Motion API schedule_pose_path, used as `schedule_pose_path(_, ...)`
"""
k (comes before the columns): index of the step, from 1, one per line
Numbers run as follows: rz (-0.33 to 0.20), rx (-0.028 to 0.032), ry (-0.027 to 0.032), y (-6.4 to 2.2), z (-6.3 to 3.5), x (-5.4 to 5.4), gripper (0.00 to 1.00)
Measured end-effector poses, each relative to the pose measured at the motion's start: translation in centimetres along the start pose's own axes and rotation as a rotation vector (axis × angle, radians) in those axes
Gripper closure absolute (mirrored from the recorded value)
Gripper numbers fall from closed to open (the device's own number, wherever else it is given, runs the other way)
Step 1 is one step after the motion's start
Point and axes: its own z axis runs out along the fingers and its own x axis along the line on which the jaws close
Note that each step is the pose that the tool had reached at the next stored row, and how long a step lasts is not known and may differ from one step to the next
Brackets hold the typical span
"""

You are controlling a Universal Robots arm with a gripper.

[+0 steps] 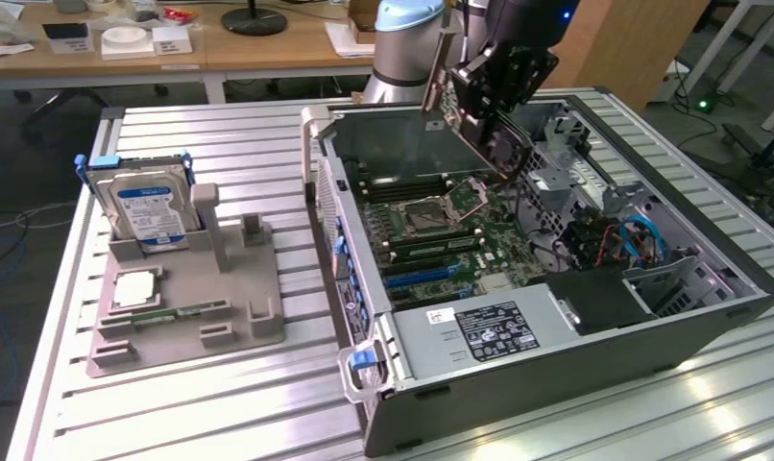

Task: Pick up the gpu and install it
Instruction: 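Insert the gpu into the slot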

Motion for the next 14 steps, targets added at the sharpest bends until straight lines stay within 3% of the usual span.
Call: schedule_pose_path(14, -0.126, 0.0002, 0.0079, -0.32, -0.03, 0.12, 0.73)
